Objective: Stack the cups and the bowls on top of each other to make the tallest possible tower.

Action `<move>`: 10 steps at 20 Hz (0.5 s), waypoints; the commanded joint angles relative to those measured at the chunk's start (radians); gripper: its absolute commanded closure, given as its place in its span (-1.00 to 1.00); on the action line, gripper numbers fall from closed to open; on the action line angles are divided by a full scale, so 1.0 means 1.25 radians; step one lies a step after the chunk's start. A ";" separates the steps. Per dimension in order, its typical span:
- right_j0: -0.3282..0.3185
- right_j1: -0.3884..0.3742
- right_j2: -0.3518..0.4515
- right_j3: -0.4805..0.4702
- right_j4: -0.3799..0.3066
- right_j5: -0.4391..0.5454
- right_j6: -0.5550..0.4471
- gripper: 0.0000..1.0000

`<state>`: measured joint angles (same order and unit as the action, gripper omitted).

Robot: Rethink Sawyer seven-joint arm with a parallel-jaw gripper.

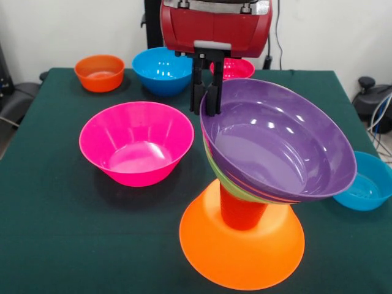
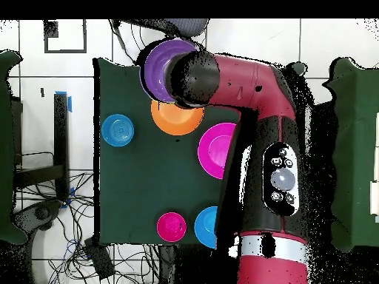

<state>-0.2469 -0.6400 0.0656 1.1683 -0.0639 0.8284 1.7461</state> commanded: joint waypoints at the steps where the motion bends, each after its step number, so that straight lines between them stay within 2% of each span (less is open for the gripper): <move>1: 0.018 0.052 0.013 0.073 -0.018 0.097 0.054 1.00; 10: 0.020 0.035 0.007 0.090 -0.017 0.119 0.046 1.00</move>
<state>-0.2421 -0.6400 0.0580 1.1683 -0.0639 0.8287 1.7461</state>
